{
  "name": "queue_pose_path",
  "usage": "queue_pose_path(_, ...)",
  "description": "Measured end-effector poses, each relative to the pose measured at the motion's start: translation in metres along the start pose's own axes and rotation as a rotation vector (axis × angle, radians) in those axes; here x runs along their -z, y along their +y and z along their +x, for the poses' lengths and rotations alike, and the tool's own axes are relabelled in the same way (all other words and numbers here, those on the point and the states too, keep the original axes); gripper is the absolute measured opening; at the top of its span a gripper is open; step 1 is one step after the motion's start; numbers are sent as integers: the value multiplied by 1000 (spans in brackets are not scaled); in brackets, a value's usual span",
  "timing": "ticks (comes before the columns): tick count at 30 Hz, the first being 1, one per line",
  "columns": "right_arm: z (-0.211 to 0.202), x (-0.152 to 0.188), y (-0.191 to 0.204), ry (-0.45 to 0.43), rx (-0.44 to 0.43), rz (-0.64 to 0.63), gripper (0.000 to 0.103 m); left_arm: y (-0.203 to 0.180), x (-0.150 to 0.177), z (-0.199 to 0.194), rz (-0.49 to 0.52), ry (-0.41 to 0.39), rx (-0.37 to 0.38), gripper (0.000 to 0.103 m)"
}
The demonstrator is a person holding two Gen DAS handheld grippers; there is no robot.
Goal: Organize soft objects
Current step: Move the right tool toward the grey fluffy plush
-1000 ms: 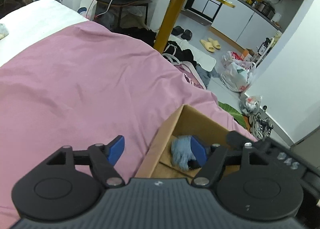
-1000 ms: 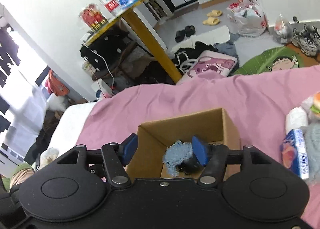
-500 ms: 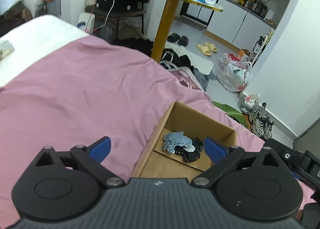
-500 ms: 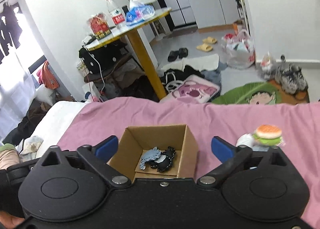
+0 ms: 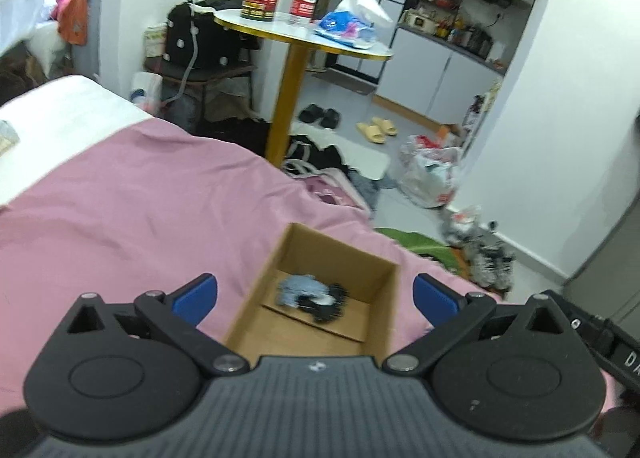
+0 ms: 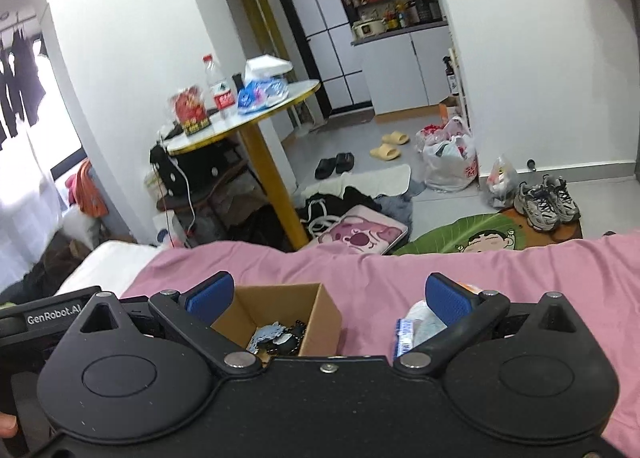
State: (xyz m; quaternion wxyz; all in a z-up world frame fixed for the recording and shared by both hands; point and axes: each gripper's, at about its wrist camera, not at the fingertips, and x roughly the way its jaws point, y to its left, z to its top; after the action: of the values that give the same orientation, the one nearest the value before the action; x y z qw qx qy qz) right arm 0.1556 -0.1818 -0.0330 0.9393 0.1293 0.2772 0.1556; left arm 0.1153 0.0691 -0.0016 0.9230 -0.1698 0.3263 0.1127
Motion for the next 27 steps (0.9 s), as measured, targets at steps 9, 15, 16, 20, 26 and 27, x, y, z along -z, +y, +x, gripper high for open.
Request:
queue_pose_path(9, -34, 1, -23, 20, 11, -25, 103, -30, 14, -24, 42, 7, -1, 103)
queue_pose_path(15, -51, 5, -32, 54, 10, -31, 103, -45, 23, -37, 81, 18, -11, 103)
queue_pose_path(16, -53, 6, -34, 58, 11, -28, 103, -47, 24, -39, 85, 22, -14, 103)
queue_pose_path(20, -60, 7, -44, 70, 31, -19, 103, -55, 29, -45, 99, 43, -7, 103)
queue_pose_path(26, -68, 10, -62, 86, 33, -6, 103, -63, 34, -49, 97, 56, -9, 103)
queue_pose_path(27, -68, 11, -65, 92, 33, -1, 103, -66, 35, -49, 95, 63, -8, 103)
